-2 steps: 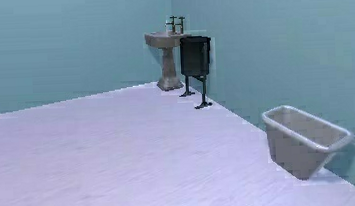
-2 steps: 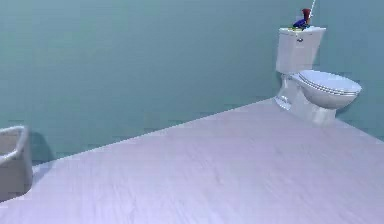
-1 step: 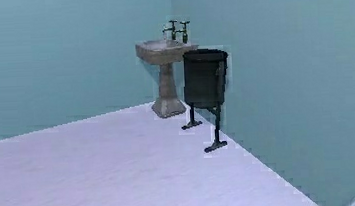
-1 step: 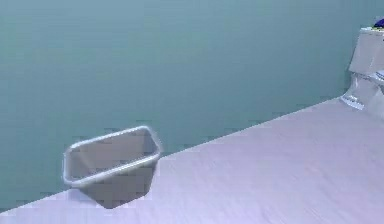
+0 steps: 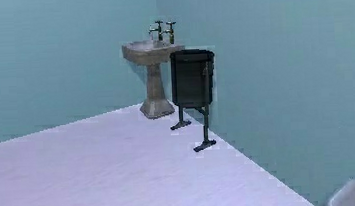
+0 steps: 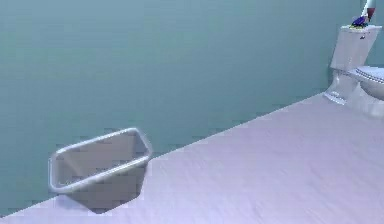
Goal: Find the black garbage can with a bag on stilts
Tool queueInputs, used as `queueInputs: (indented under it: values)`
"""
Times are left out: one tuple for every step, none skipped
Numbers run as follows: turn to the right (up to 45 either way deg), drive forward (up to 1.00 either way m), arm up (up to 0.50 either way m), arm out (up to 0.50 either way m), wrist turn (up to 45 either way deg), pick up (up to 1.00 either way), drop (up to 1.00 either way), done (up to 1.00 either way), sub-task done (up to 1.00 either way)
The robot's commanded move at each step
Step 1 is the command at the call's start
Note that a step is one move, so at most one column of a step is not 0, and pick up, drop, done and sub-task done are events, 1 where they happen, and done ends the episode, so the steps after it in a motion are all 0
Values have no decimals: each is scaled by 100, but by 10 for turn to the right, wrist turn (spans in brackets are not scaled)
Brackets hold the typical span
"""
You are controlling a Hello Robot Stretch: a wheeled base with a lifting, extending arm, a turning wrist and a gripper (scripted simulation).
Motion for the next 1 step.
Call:
queueInputs:
  values:
    - [0,85,0,0,0,0,0,0,0]
